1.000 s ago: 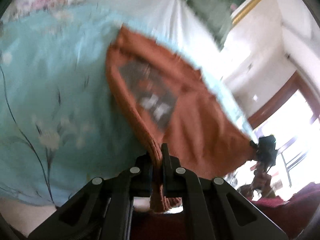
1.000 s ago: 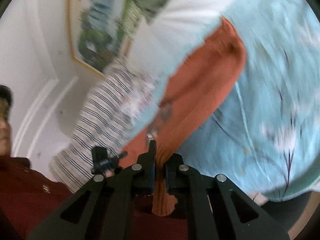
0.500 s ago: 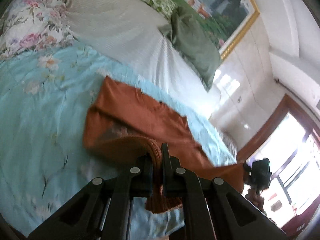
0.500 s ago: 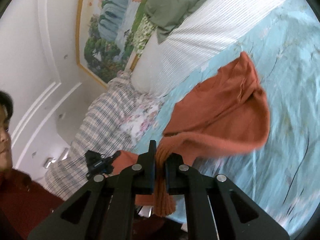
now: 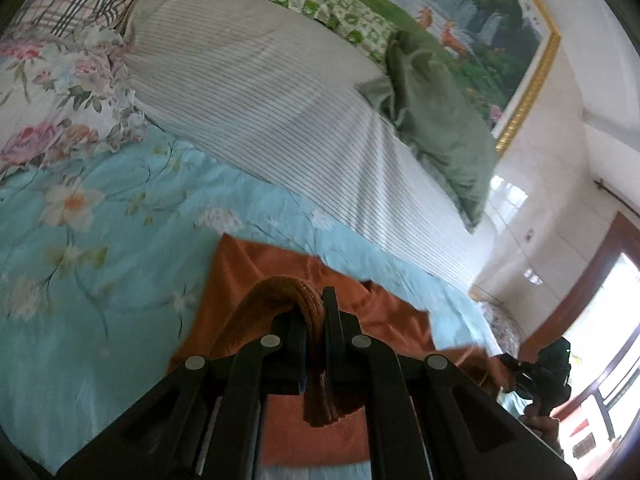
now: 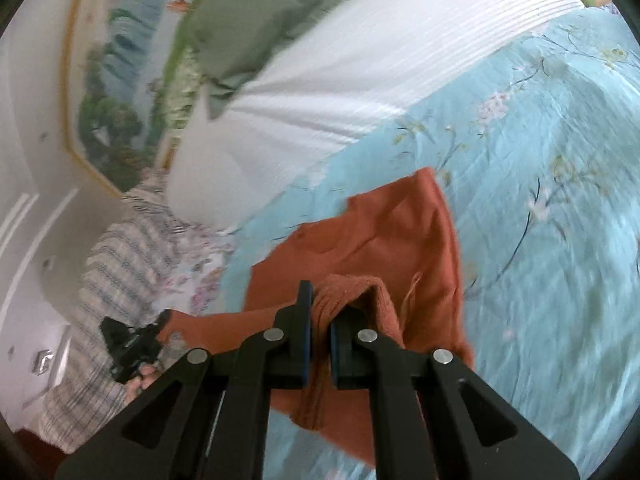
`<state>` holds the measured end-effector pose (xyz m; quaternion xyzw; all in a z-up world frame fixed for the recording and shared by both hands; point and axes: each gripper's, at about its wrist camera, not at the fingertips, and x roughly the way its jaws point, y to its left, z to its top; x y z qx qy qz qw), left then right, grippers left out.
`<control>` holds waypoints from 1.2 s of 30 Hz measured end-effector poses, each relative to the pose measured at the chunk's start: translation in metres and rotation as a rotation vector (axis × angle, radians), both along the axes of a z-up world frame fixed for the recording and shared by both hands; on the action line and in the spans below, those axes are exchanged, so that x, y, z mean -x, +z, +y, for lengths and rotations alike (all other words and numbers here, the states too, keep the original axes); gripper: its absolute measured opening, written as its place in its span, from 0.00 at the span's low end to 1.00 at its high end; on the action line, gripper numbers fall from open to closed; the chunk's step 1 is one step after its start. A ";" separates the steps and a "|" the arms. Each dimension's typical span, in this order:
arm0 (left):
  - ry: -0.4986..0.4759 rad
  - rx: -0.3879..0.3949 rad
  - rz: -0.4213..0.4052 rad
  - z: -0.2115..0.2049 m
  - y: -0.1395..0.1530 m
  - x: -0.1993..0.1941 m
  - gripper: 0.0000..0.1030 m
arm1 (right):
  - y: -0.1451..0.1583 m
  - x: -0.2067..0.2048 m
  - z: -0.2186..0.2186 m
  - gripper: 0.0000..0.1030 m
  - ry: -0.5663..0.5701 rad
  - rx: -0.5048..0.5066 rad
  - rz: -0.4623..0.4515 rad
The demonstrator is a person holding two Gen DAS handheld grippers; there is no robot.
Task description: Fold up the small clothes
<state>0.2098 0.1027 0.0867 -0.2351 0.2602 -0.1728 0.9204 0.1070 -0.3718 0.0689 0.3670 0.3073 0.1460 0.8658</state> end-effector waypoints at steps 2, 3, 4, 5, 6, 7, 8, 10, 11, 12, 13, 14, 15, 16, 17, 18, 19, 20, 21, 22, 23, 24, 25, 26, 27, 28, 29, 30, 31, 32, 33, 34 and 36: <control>0.013 0.001 0.022 -0.001 -0.003 -0.023 0.04 | -0.008 -0.023 -0.007 0.08 -0.007 0.001 0.034; 0.019 0.000 0.036 -0.002 -0.006 -0.035 0.04 | -0.012 -0.033 -0.011 0.08 -0.007 -0.005 0.048; 0.031 -0.005 0.055 -0.003 -0.011 -0.047 0.04 | -0.016 -0.044 -0.013 0.08 -0.010 -0.005 0.063; 0.034 -0.007 0.068 -0.003 -0.015 -0.055 0.04 | -0.020 -0.052 -0.014 0.08 -0.012 0.000 0.075; 0.037 -0.010 0.082 -0.004 -0.020 -0.064 0.04 | -0.024 -0.060 -0.016 0.08 -0.014 0.004 0.089; 0.040 -0.018 0.097 -0.005 -0.025 -0.074 0.04 | -0.030 -0.069 -0.018 0.08 -0.018 0.005 0.106; 0.042 -0.027 0.113 -0.006 -0.032 -0.085 0.04 | -0.034 -0.075 -0.019 0.08 -0.022 0.012 0.124; 0.041 -0.042 0.143 -0.008 -0.043 -0.100 0.04 | -0.045 -0.086 -0.018 0.08 -0.028 0.049 0.168; 0.044 -0.053 0.159 -0.011 -0.050 -0.108 0.04 | -0.050 -0.091 -0.016 0.08 -0.027 0.072 0.188; 0.046 -0.065 0.174 -0.013 -0.056 -0.116 0.04 | -0.055 -0.095 -0.014 0.08 -0.026 0.095 0.207; 0.044 -0.081 0.191 -0.016 -0.064 -0.125 0.04 | -0.061 -0.098 -0.011 0.08 -0.027 0.121 0.226; 0.045 -0.096 0.203 -0.018 -0.071 -0.131 0.04 | -0.065 -0.101 -0.010 0.08 -0.032 0.137 0.240; 0.060 -0.112 0.231 -0.020 -0.077 -0.136 0.04 | -0.069 -0.102 -0.010 0.08 -0.038 0.144 0.251; 0.067 -0.131 0.247 -0.021 -0.084 -0.142 0.05 | -0.073 -0.103 -0.011 0.08 -0.047 0.144 0.264; 0.068 -0.146 0.265 -0.022 -0.091 -0.147 0.05 | -0.077 -0.104 -0.012 0.08 -0.052 0.131 0.275; 0.067 -0.157 0.284 -0.022 -0.098 -0.153 0.05 | -0.078 -0.102 -0.014 0.08 -0.058 0.107 0.281; 0.065 -0.164 0.308 -0.022 -0.105 -0.157 0.05 | -0.078 -0.099 -0.016 0.09 -0.062 0.092 0.274; 0.060 -0.160 0.322 -0.022 -0.108 -0.158 0.05 | -0.074 -0.093 -0.017 0.12 -0.073 0.079 0.258; 0.056 -0.152 0.331 -0.021 -0.109 -0.156 0.06 | -0.067 -0.086 -0.018 0.23 -0.094 0.087 0.239; 0.050 -0.141 0.327 -0.020 -0.106 -0.149 0.10 | -0.058 -0.074 -0.019 0.30 -0.131 0.125 0.215; 0.037 -0.134 0.316 -0.020 -0.103 -0.141 0.14 | -0.050 -0.065 -0.018 0.44 -0.161 0.160 0.195; 0.019 -0.133 0.303 -0.023 -0.099 -0.132 0.22 | -0.042 -0.055 -0.017 0.45 -0.188 0.195 0.171; -0.008 -0.146 0.291 -0.030 -0.094 -0.118 0.28 | -0.035 -0.046 -0.010 0.45 -0.195 0.225 0.142; -0.040 -0.160 0.281 -0.038 -0.091 -0.106 0.30 | -0.031 -0.042 0.001 0.45 -0.157 0.240 0.116; -0.080 -0.167 0.271 -0.048 -0.088 -0.096 0.30 | -0.032 -0.041 0.022 0.45 -0.062 0.258 0.106; -0.150 -0.173 0.268 -0.062 -0.089 -0.085 0.30 | -0.036 -0.044 0.039 0.45 0.022 0.279 0.117; -0.214 -0.175 0.280 -0.077 -0.093 -0.078 0.31 | -0.041 -0.046 0.058 0.45 0.101 0.300 0.128; -0.254 -0.175 0.297 -0.087 -0.097 -0.075 0.31 | -0.047 -0.049 0.076 0.45 0.183 0.314 0.140; -0.306 -0.182 0.329 -0.101 -0.105 -0.073 0.31 | -0.056 -0.051 0.096 0.45 0.271 0.332 0.155; -0.331 -0.198 0.350 -0.110 -0.110 -0.072 0.31 | -0.061 -0.053 0.106 0.45 0.309 0.363 0.167; -0.345 -0.230 0.371 -0.119 -0.117 -0.073 0.32 | -0.065 -0.054 0.115 0.44 0.327 0.417 0.175; -0.345 -0.288 0.389 -0.128 -0.124 -0.077 0.31 | -0.067 -0.056 0.120 0.43 0.338 0.469 0.172; -0.343 -0.316 0.388 -0.131 -0.128 -0.084 0.30 | -0.067 -0.063 0.118 0.39 0.335 0.489 0.180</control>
